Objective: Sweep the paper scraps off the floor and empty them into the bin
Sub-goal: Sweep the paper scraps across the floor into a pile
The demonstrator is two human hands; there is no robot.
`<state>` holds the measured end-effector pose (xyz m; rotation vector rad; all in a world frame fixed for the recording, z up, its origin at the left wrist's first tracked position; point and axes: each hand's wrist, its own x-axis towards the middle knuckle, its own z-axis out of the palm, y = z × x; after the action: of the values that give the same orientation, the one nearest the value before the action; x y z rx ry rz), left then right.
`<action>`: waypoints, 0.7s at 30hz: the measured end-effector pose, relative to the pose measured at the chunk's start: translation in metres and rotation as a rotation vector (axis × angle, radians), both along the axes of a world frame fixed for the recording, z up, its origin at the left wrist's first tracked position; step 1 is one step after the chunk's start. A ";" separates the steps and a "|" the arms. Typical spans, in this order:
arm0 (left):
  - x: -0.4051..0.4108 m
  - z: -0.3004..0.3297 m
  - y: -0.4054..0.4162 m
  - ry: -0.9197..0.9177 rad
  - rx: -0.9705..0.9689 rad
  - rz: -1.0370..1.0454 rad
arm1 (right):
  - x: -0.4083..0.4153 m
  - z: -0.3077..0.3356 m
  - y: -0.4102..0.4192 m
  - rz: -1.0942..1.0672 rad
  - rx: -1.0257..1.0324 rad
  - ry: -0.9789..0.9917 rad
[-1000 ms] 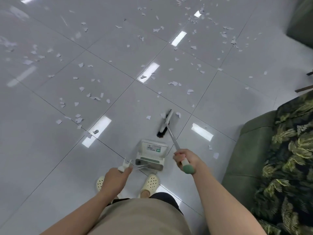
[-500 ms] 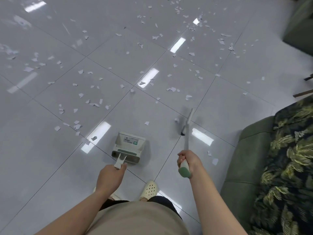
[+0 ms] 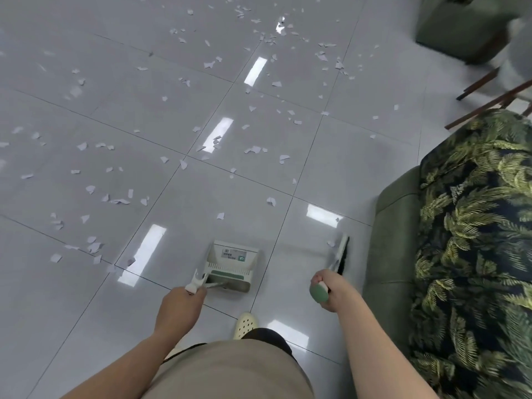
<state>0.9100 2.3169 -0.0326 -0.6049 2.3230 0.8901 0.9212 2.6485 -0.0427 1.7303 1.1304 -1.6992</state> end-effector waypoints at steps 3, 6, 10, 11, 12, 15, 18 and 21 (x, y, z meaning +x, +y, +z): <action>-0.005 0.002 0.003 -0.016 0.008 0.060 | -0.015 -0.006 0.019 0.016 -0.153 0.017; -0.009 0.001 0.002 -0.056 0.018 0.120 | -0.031 0.000 0.037 0.031 -0.354 0.053; -0.015 0.003 0.008 -0.024 0.056 0.107 | -0.057 0.003 0.046 -0.126 -0.687 0.201; -0.018 0.004 0.009 -0.013 0.054 0.085 | -0.068 0.007 0.036 -0.097 -0.697 0.223; -0.021 0.004 0.010 -0.006 0.049 0.062 | -0.078 0.012 0.025 -0.045 -0.666 0.230; -0.035 0.004 0.008 0.000 0.048 0.017 | -0.100 0.026 -0.009 0.044 -0.543 0.248; -0.058 0.003 0.008 0.007 0.051 0.031 | -0.114 0.037 -0.018 0.014 -0.486 0.244; -0.093 0.002 0.006 0.019 0.107 0.089 | -0.120 0.042 -0.016 -0.031 -0.381 0.210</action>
<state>0.8171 2.3233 -0.0309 -0.6610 2.2634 1.0572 0.8016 2.6322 -0.0007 1.3663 0.7971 -1.9989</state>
